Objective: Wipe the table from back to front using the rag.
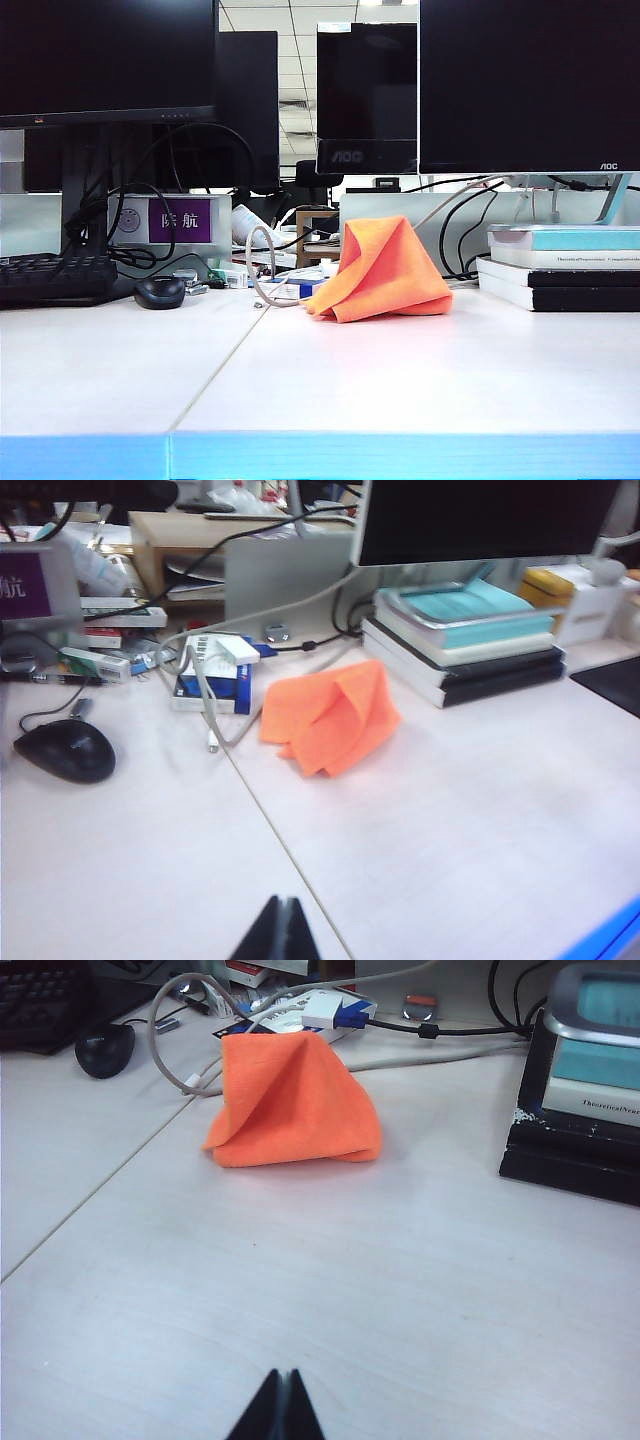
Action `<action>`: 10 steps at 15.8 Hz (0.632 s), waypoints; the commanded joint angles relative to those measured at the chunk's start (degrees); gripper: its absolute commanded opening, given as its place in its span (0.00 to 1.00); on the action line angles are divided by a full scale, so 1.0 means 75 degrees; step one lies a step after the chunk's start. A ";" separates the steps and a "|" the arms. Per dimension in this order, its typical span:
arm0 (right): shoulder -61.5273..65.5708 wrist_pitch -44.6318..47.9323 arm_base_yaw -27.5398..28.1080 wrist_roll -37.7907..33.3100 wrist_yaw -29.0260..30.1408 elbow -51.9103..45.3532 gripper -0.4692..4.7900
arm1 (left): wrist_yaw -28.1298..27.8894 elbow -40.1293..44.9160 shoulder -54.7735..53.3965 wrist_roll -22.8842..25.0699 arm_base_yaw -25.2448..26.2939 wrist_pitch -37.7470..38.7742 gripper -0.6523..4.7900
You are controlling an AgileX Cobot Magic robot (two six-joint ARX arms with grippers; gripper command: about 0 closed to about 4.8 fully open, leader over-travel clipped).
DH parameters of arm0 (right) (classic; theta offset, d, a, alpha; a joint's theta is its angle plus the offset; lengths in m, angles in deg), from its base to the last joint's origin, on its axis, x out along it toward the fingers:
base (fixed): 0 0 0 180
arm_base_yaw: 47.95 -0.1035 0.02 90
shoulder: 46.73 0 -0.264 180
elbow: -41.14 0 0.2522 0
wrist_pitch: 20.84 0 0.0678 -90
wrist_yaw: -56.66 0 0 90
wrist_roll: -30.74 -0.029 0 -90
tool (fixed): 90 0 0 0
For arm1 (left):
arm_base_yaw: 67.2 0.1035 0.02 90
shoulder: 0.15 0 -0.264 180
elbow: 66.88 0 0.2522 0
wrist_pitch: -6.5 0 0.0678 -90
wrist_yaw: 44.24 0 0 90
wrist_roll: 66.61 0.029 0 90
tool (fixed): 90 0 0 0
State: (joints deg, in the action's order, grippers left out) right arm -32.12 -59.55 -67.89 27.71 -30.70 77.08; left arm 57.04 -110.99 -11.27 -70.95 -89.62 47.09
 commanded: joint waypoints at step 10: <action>0.0009 0.0102 -0.0012 -0.0015 -0.0017 0.0020 0.09 | -0.1658 0.3060 0.1148 -0.0221 0.0746 -0.2122 0.11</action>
State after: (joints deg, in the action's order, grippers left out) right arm -32.12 -59.53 -67.89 27.71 -30.73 77.08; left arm 45.92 -88.93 -3.16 -72.65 -84.20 32.29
